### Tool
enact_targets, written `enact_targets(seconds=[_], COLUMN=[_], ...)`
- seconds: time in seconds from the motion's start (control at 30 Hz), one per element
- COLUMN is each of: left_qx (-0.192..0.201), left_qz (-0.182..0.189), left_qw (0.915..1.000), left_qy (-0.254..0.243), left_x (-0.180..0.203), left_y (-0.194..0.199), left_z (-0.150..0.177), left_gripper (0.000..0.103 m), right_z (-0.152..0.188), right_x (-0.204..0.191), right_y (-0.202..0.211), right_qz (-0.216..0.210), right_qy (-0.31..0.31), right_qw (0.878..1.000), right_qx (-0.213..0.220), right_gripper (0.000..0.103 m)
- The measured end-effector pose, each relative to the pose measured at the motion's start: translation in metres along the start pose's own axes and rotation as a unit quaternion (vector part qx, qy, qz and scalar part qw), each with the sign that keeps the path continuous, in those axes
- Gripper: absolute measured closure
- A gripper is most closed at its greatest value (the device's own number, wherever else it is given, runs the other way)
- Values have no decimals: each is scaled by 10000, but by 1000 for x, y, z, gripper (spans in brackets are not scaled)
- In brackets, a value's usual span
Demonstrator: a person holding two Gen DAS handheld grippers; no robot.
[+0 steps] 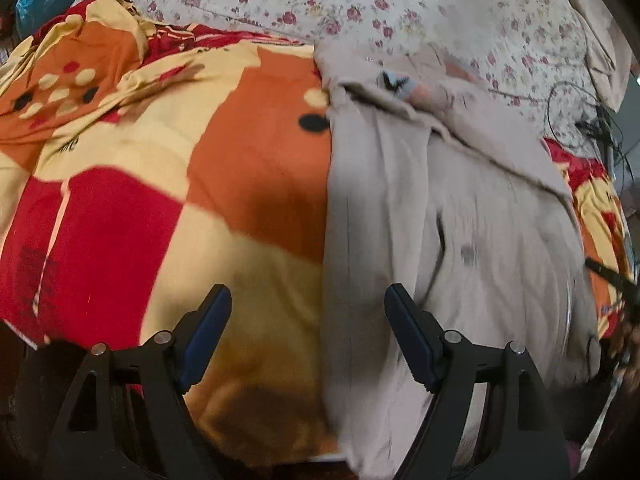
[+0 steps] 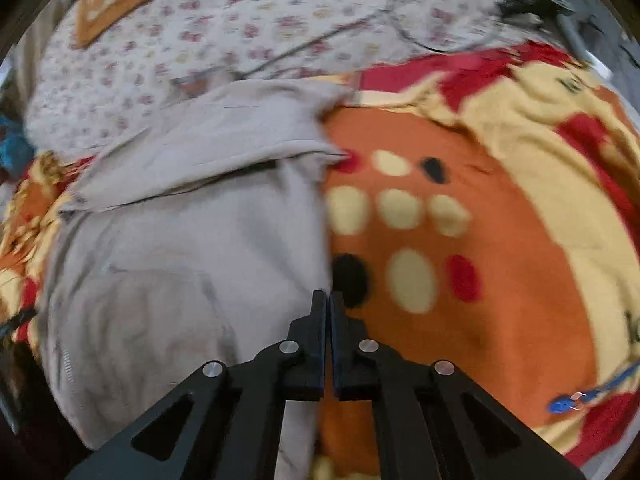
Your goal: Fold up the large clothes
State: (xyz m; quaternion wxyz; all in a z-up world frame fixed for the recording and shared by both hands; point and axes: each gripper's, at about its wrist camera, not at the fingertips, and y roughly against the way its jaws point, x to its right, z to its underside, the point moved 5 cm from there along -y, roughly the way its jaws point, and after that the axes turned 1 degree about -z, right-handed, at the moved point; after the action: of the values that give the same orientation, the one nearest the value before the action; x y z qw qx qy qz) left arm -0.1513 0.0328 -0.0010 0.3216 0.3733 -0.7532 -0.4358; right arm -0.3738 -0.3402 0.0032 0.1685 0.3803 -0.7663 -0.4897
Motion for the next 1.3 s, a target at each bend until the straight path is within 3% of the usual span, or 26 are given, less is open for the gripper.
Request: enact_targets(seconds=[0.07,0.13,0.17,0.2,0.27,0.37,0.57,0.63,0.77,0.9,0.97,1.1,1.23,1.3], left_qx=[-25,8,21,-16,-166,-397,-804,-895,-831,-1119,-1182,-1258,-1420,-1485], left_qz=[25,70,93,123,182,286,827,841,756,970,982,994,994,956], left_qw=[10000,9999,9999,9999,9996,9986,9933,9924,9936,9889,9881,9871,9846,9839], left_qy=[-63,-118,-114,-115,-153,-195,-38,-33,-108,-133,-57,25,-213,-287], left_x=[1,1,0,0,1,4,14,15,20,24,19,17,27,31], left_y=[6,12,15,16,13,6,-4,-8,-8,-9,-11,-12,-12,-14], left_z=[9,17,22,28,37,51,75,84,92,102,109,118,126,130], left_gripper=[24,24,24,24,24,24,24,24,23,23,23,23,23,23], right_z=[3,14,21,29,52,83,106,105,102,100,100,121,130,127], right_x=[2,-2,-4,-10,-21,-33,-41,-47,-69,-102,-99,-79,-71,-73], right_y=[10,27,33,37,46,53,49,50,40,63,65,45,41,48], right_qz=[-306,-895,-1084,-1277,-1635,-1735,-2167,-2322,-2236,-3103,-2940,-2528,-2706,-2840], right_qy=[-90,-192,-198,-163,77,541,602,707,994,1424,1622,1595,1306,1351], right_qw=[9995,9958,9939,9914,9848,9792,9695,9667,9669,9364,9387,9447,9421,9398], right_qx=[-6,-27,-104,-232,-572,-904,-979,-813,-718,-814,-780,-1351,-1488,-1340], right_gripper=[99,81,52,33,34,30,24,20,18,18,17,16,27,25])
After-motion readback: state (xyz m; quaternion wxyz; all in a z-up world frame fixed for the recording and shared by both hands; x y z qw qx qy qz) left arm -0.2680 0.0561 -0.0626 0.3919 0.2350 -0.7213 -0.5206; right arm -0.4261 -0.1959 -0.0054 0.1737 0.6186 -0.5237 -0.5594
